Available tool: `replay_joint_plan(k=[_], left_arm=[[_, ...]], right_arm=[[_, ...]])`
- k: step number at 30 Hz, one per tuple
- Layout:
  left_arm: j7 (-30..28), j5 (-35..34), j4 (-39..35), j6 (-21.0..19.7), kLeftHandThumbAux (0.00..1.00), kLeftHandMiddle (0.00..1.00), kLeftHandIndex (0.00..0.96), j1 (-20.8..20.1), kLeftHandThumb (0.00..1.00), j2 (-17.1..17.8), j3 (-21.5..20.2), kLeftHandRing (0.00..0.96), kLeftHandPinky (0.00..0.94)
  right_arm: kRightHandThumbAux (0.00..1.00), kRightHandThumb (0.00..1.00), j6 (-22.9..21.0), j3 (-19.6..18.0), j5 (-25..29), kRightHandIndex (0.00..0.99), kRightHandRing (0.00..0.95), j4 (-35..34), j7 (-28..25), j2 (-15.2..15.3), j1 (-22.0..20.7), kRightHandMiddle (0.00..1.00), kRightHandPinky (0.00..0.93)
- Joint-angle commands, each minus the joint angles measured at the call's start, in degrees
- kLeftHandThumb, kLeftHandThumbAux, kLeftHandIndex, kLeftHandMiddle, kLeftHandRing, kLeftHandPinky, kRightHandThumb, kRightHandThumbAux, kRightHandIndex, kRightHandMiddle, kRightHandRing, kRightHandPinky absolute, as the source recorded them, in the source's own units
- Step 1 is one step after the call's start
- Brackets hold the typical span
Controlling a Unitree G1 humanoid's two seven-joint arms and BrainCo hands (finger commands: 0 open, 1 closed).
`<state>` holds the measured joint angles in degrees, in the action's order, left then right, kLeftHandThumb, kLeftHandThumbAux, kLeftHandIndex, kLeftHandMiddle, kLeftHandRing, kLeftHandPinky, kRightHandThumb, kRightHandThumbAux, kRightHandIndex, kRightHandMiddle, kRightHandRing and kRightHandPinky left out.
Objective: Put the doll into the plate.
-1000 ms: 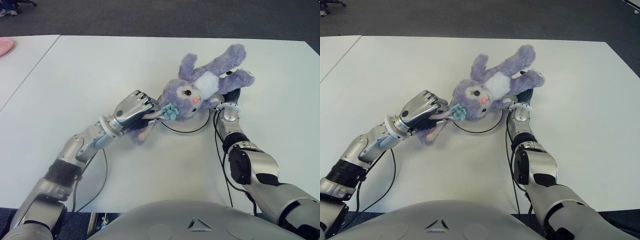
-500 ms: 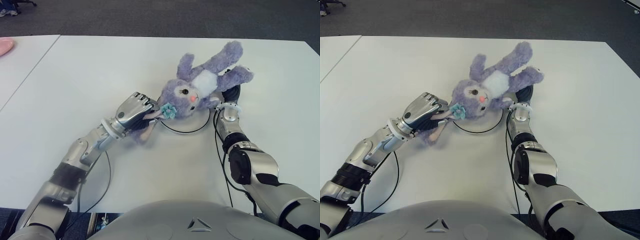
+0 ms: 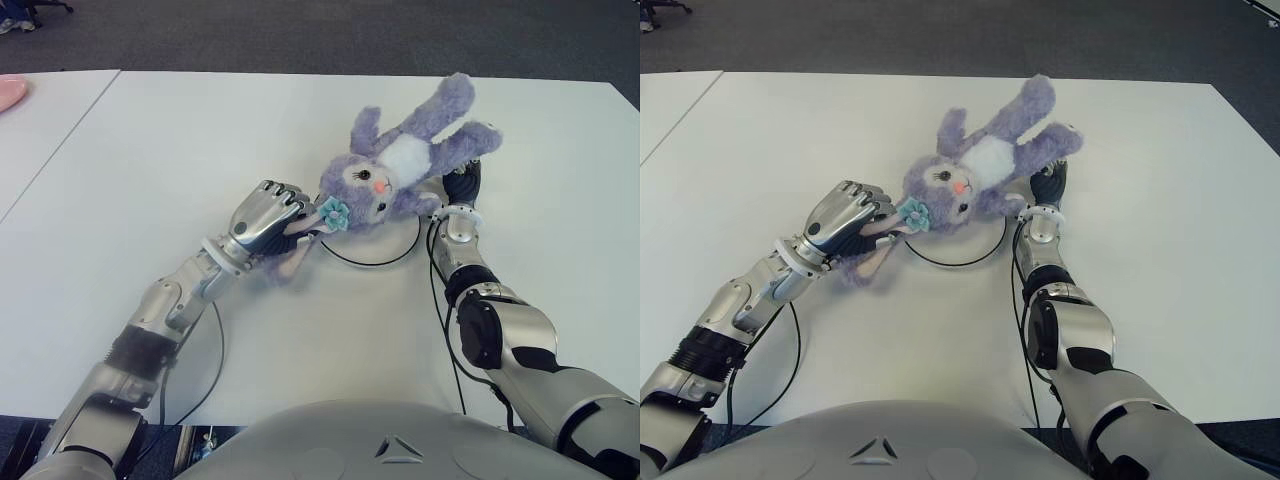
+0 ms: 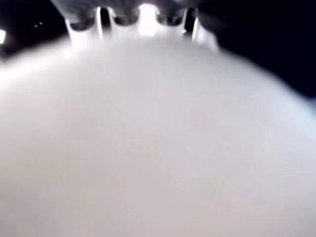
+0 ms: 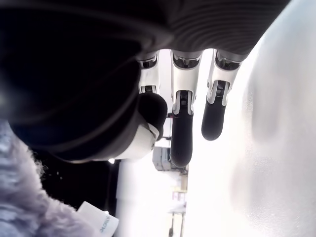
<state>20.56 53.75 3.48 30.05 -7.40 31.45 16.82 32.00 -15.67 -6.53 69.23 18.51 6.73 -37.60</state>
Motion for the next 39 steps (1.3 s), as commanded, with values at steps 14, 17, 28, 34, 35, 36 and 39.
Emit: replay_joint_plan(k=[14,17,28,34,35,36,39], left_arm=[[-6.7,2.3,0.9,-2.8,0.399,0.006,0.003,-1.8,0.091,4.8,0.8,0.006,0.002],[-8.4,1.2,1.0,-2.4,0.379,0.001,0.0,-1.9,0.092,5.4,0.8,0.002,0.0],[-11.3,-3.0,1.3,-0.3,0.289,0.0,0.0,-2.2,0.134,6.3,0.2,0.0,0.0],[-11.2,-4.3,1.5,1.1,0.246,0.0,0.0,-2.7,0.193,6.7,-0.1,0.0,0.0],[-11.2,-4.6,1.4,1.5,0.242,0.0,0.0,-2.9,0.198,6.9,-0.3,0.0,0.0],[-11.2,-4.8,1.2,1.8,0.23,0.0,0.0,-3.0,0.213,7.1,-0.5,0.0,0.0],[-10.5,-5.7,1.1,3.0,0.213,0.0,0.0,-3.4,0.237,7.7,-1.2,0.0,0.0]], right_arm=[[0.903,0.782,-7.7,0.3,0.9,0.126,0.32,8.3,-0.4,-4.4,12.1,0.338,0.274],[0.905,0.769,-7.5,0.3,0.9,0.121,0.318,8.3,-0.3,-4.4,12.2,0.343,0.261],[0.906,0.764,-7.4,0.1,1.2,0.116,0.311,8.3,-0.4,-4.5,12.2,0.345,0.25],[0.904,0.758,-7.6,0.4,0.8,0.113,0.31,8.3,-0.1,-4.5,12.1,0.338,0.263],[0.904,0.757,-7.6,0.5,0.8,0.113,0.311,8.3,-0.1,-4.5,12.1,0.338,0.265],[0.904,0.756,-7.6,0.5,0.8,0.112,0.316,8.3,-0.1,-4.5,12.1,0.34,0.275],[0.903,0.755,-7.5,0.6,0.8,0.111,0.325,8.3,0.0,-4.6,12.1,0.342,0.288]])
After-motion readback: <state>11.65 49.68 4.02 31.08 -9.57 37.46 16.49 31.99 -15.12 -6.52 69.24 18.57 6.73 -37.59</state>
